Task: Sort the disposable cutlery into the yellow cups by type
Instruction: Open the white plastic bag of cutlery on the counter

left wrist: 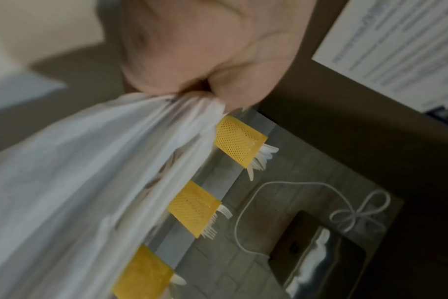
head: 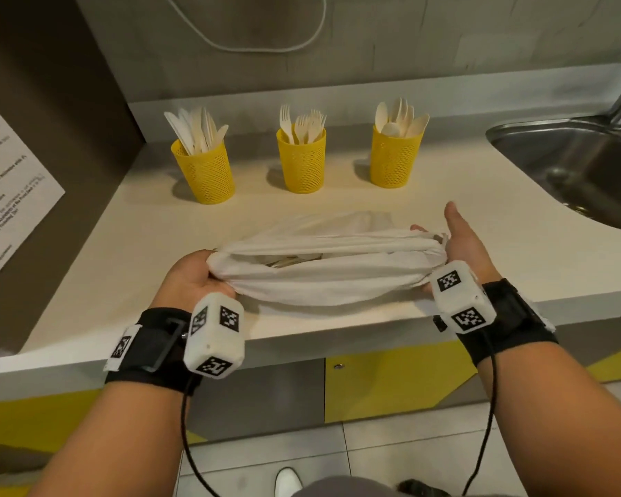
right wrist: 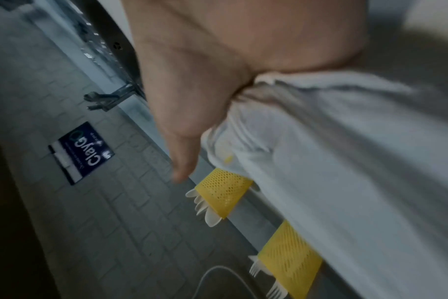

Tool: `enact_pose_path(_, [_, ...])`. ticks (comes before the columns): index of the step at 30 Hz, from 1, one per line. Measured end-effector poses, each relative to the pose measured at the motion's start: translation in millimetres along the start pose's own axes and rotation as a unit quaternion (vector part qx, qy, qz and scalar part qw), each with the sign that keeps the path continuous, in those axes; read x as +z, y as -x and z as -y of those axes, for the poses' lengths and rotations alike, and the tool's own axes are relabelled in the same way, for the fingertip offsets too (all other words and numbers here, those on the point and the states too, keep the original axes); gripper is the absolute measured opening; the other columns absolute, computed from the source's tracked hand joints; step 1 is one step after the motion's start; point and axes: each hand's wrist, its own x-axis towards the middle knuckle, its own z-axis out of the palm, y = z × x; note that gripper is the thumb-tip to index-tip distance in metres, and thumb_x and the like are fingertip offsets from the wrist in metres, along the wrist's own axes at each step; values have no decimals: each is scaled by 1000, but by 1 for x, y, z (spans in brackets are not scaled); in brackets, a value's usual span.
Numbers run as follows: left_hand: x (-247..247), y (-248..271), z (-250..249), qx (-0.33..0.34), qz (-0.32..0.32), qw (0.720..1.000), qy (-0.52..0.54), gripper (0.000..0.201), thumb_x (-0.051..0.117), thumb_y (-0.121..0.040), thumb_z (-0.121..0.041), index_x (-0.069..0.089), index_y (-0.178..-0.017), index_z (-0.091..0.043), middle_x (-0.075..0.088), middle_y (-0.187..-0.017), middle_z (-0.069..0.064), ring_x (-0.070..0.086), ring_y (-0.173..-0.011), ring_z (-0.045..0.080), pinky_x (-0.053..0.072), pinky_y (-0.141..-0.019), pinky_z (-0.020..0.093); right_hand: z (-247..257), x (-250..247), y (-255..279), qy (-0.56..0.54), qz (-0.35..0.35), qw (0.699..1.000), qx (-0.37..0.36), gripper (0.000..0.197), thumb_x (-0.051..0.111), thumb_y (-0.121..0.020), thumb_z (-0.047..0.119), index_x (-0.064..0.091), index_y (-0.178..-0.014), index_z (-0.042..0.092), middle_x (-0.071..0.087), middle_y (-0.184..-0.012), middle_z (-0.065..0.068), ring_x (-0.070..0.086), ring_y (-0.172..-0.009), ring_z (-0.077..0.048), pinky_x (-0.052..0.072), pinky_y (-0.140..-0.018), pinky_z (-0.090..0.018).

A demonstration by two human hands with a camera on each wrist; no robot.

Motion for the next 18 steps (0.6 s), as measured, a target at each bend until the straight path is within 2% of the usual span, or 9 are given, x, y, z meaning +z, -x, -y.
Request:
enact_pose_path(1, [1,2,1,-4,4,1000,-6,33,43,-76,-4,69,-91,10,69,-92,24,71,-72,34,57,-54,38,1,-1,2,41,-5,999,-18,60,59,-76,62,58,-108,11,65,-115,-8,64,-104,-30,50,-92,-46])
enact_pose_path(2, [1,1,0,-8,-2,1000,-6,34,44,-81,-12,70,-95,6,70,-92,23,70,-76,37,56,-56,41,1,0,7,92,-5,995,-40,54,62,-78,56,56,-112,13,66,-111,-9,66,-96,-30,55,-81,-43])
enact_pose_path(4, [-1,-3,-4,-20,-11,1000,15,41,46,-89,-38,62,-112,-8,69,-104,20,66,-93,38,53,-72,47,3,-3,10,259,3,962,-81,60,74,-74,27,43,-125,21,62,-113,-16,64,-92,-33,55,-77,-41])
enact_pose_path(5, [0,-1,-7,-26,10,1000,11,42,48,-89,-44,62,-109,-9,69,-104,20,66,-94,37,53,-75,48,4,-5,7,370,-4,924,-98,69,75,-73,14,33,-127,28,60,-107,-17,62,-86,-33,53,-76,-39])
enact_pose_path(8, [4,-2,-6,54,47,991,-110,22,50,-90,-10,56,-111,-5,64,-110,19,65,-92,33,57,-69,43,6,-3,-3,543,-106,819,-153,56,54,-81,3,24,-121,29,49,-90,-12,49,-63,-24,38,-56,-30])
enact_pose_path(10, [-1,-7,-4,155,-1,964,-216,38,46,-86,9,45,-120,-8,53,-120,17,59,-96,30,54,-74,42,4,-1,-9,558,-171,787,-200,51,46,-82,0,31,-127,18,41,-112,-13,50,-77,-25,41,-66,-31])
enact_pose_path(13, [-11,-8,-6,249,-76,862,-435,26,49,-88,-3,49,-108,-21,44,-122,11,56,-93,27,52,-84,43,-1,-2,-15,614,-235,697,-285,44,46,-82,1,41,-125,10,39,-127,-19,48,-103,-40,37,-91,-37])
enact_pose_path(16, [-19,-5,-4,304,-98,771,-551,13,52,-89,-18,54,-100,-25,51,-111,9,56,-87,27,49,-79,39,1,3,-13,538,-236,750,-304,37,46,-83,0,47,-118,12,53,-109,-16,57,-93,-35,47,-79,-37])
enact_pose_path(18, [-20,-6,0,311,-96,791,-518,11,52,-92,-18,54,-102,-22,59,-99,9,55,-76,23,44,-65,33,1,10,-11,388,-196,859,-271,23,45,-83,-2,56,-98,13,61,-101,-16,62,-94,-35,56,-76,-43])
